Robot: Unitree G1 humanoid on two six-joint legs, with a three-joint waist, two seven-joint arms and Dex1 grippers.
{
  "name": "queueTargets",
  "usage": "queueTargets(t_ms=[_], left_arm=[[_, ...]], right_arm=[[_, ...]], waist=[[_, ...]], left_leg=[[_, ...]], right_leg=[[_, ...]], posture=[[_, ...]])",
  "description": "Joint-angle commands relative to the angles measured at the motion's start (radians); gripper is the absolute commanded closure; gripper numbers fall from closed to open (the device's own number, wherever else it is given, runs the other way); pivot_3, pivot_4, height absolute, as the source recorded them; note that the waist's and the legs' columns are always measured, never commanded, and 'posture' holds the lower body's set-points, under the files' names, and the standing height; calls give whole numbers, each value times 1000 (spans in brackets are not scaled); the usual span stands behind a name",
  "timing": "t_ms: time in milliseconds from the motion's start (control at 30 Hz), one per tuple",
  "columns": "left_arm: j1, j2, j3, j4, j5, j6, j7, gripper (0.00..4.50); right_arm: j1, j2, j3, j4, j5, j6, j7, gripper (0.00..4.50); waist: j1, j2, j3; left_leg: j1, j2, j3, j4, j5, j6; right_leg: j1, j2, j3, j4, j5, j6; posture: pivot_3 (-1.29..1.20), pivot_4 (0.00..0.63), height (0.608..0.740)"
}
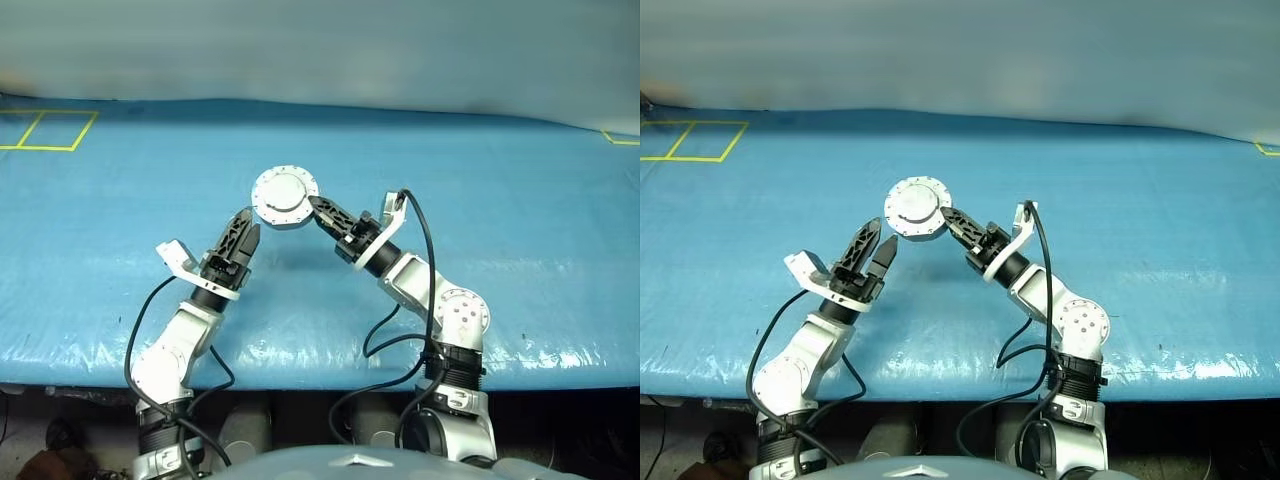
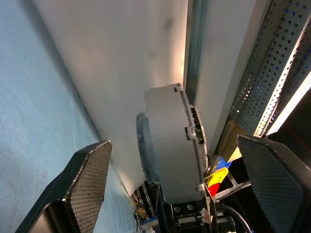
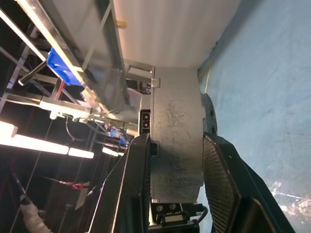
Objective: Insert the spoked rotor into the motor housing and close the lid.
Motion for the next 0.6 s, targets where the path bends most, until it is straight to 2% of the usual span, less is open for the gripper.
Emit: queueTargets(t_ms=[33,300,400,500,600], left_arm=[[-32,0,-25,7,1,6,-24,31],[-63,-45,-93,-21,141,-103,-96,31],[-55,-60,-86,-22,137,-119,-117,638],[-43,-66,-76,-22,135,-129,-111,1690],[-35,-74,-65,-21,109,-128,-87,1835]], right_arm=[[10,12,63,-88,56,5,47,3300],[61,-24,171,-94,4,13,65,3300],[63,-28,168,-90,4,1,66,3300],[58,-31,158,-82,2,-15,59,3300],[53,-31,154,-74,-5,-30,49,3300]], waist=[[1,0,0],[3,0,0],[2,0,0],[1,0,0],[2,0,0]], left_leg=[[0,0,0,0,0,0],[0,0,0,1,0,0],[0,0,0,1,0,0],[0,0,0,1,0,0],[0,0,0,1,0,0]], right_leg=[[0,0,0,0,0,0],[1,0,0,0,0,0],[1,0,1,0,0,0],[0,0,1,0,0,0],[1,0,1,0,0,0]], posture=[[0,150,740],[0,150,740],[0,150,740],[0,150,740],[0,150,740]])
